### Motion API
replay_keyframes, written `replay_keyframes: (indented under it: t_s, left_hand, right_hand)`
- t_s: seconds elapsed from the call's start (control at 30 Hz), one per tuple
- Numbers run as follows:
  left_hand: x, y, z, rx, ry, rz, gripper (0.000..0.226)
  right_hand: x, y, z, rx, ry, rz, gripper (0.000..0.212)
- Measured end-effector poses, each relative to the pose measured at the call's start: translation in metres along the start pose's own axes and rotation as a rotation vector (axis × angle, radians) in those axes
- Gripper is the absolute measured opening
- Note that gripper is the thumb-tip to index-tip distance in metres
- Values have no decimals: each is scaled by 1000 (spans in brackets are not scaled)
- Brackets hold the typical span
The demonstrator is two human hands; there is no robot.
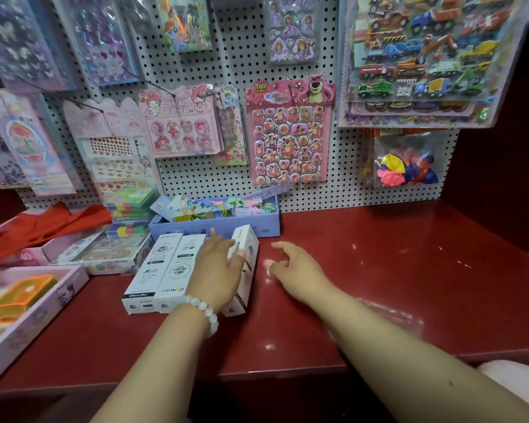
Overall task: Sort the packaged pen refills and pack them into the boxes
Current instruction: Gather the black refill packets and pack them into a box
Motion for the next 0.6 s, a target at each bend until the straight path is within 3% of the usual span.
replay_keyframes:
  t_s: [0.1, 0.2, 0.4, 0.5, 0.6]
  left_hand:
    - [-20, -29, 9, -106, 101, -219, 52]
    - [-38, -60, 21, -291, 100, -246, 53]
    - [-38, -87, 34, -380, -102, -181, 47]
    - [-34, -90, 33, -358, -151, -203, 48]
    - [-34, -102, 30, -290, -211, -220, 72]
  right_hand:
    - [11, 2, 12, -131, -192, 94, 64]
    - [25, 3, 22, -223, -272, 166, 78]
    - [50, -20, 20, -471, -321, 449, 64]
    - [51, -19, 15, -387, -273, 428, 61]
    - [39, -7, 17, -294, -185, 271, 58]
Point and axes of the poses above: each hand's wrist, its own z-axis away from the middle knuckle, its own x-axis out of the palm, y = z × x, the point moved 2 cm from there along -z, towards the middle knuckle, and after that the axes turned 5 degrees about -z, right-handed, at the moved point
